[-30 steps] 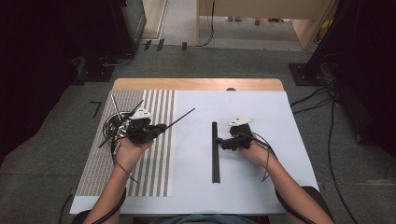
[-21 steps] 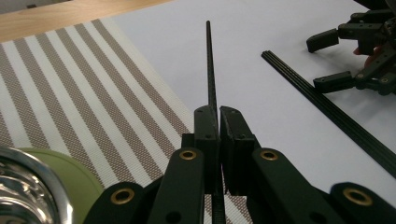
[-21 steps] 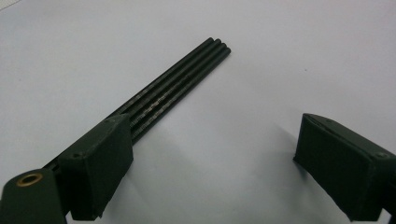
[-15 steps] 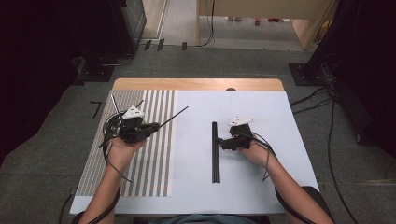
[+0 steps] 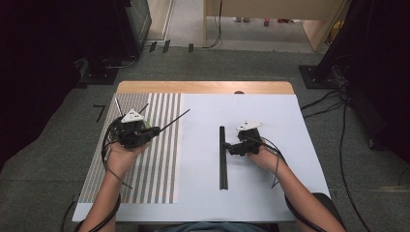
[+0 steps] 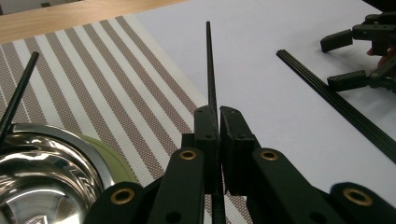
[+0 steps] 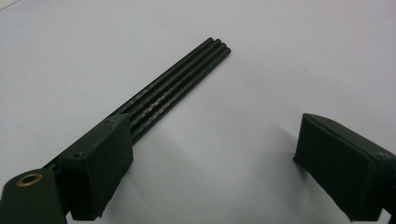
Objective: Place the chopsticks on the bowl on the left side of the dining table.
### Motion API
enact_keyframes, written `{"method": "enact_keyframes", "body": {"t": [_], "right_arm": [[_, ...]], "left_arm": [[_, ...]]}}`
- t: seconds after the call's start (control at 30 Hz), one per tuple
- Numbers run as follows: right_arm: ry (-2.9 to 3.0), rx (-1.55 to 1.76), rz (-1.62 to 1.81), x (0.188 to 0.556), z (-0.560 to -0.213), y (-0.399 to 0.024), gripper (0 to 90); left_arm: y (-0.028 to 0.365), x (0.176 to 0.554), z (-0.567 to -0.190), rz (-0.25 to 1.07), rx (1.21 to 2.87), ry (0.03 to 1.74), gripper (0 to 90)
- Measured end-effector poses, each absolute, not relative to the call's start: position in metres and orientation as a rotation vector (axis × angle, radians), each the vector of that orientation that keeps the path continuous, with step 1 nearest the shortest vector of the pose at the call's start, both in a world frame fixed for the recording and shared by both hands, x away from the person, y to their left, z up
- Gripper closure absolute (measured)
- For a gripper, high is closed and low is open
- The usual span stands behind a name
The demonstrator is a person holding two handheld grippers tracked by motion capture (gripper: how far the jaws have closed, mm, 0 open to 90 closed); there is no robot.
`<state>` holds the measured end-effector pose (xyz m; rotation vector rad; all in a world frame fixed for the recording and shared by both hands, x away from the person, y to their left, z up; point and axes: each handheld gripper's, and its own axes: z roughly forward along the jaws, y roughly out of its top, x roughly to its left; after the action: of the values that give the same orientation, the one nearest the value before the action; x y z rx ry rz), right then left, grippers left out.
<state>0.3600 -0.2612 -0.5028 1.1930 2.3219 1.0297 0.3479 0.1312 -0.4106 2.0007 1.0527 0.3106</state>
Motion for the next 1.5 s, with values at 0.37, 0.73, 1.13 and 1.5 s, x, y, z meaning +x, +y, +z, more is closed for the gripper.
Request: {"method": "enact_keyframes", "body": {"t": [0.37,0.73,1.13,1.5], "right_arm": [[2.321,1.193,1.03,0.36,-0.503,-0.261,11.0],[2.32,1.194,1.03,0.36,-0.503,-0.261,11.0],[2.32,1.193,1.03,0.36,-0.503,-0.261,11.0],[2.32,1.194,1.03,0.36,-0.503,-0.261,11.0]], "left_arm": [[0.146,0.347,-0.408,0.34,1.977,1.083,87.6],[0.161,0.347,-0.408,0.352,1.973,1.108,87.6],[0.169,0.348,-0.411,0.355,1.988,1.121,87.6],[0.189,0.349,-0.414,0.366,1.973,1.174,87.6]]}}
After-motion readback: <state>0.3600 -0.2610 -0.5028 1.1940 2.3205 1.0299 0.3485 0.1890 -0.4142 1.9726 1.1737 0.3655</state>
